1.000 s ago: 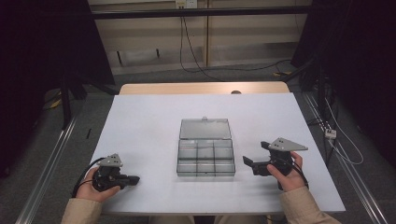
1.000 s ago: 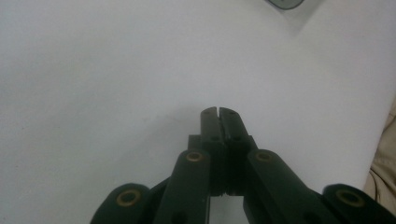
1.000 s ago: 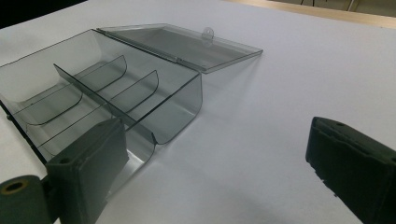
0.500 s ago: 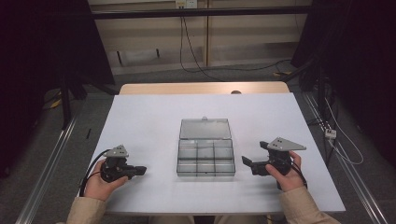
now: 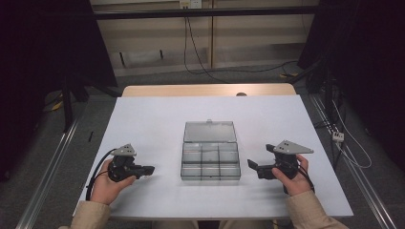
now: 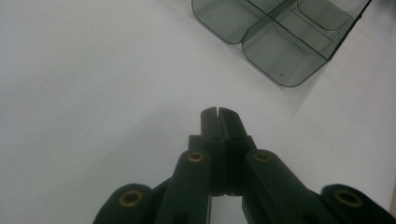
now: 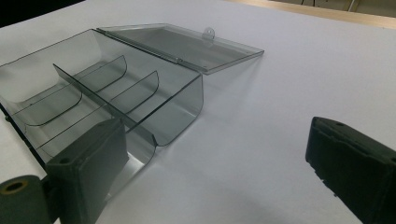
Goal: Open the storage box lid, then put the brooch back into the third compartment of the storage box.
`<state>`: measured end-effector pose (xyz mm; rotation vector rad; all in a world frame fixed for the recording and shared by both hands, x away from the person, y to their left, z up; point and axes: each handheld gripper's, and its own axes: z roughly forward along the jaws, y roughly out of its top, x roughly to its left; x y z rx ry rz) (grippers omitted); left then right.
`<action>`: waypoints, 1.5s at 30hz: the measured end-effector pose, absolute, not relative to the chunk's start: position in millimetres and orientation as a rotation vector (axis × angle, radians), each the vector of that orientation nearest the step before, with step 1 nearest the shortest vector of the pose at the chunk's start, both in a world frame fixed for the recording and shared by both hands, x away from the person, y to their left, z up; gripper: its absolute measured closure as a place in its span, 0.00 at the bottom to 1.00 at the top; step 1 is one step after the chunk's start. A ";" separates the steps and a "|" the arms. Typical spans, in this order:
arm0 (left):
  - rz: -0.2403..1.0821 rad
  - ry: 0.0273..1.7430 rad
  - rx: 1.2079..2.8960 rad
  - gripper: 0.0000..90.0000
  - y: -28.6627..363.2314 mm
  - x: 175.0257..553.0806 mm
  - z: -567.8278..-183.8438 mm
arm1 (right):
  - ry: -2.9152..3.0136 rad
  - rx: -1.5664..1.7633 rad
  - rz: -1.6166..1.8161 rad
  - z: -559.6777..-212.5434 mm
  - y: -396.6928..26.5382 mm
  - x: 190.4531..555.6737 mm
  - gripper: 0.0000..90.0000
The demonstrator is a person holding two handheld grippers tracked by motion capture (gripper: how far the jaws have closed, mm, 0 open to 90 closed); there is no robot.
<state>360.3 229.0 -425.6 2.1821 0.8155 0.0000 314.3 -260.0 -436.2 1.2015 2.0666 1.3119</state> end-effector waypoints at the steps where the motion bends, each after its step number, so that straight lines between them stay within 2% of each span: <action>1: 0.003 0.821 2.185 1.00 228.4 360.7 -425.2 | 2.067 1.202 1.312 -436.2 -260.0 314.3 0.06; 24: -0.002 0.841 2.134 1.00 208.0 374.2 -403.6 | 2.051 1.202 1.329 -433.6 -263.2 313.4 0.06; 45: -0.012 0.808 2.133 1.00 171.1 391.9 -385.4 | 2.045 1.202 1.339 -432.7 -265.3 312.0 0.06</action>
